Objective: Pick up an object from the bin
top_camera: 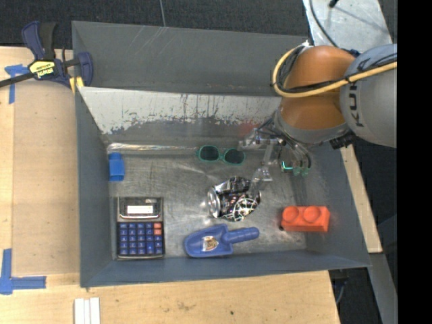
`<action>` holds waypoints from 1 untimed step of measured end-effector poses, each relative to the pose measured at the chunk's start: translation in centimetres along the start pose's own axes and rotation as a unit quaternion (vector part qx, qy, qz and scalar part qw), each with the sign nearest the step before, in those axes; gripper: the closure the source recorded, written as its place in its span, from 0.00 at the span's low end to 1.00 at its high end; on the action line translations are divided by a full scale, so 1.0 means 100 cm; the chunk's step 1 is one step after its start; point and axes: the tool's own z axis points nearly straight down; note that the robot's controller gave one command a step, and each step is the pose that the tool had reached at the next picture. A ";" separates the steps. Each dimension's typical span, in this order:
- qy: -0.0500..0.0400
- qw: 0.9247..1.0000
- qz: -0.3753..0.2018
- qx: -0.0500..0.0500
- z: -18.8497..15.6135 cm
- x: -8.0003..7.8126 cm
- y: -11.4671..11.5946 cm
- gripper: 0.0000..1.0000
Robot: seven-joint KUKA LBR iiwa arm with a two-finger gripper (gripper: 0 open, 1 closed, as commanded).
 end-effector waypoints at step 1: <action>-0.004 1.000 0.000 0.000 -0.005 -0.002 0.000 0.00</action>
Offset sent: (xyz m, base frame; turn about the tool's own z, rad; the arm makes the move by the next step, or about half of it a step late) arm -0.0022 0.0409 -0.0619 -0.3110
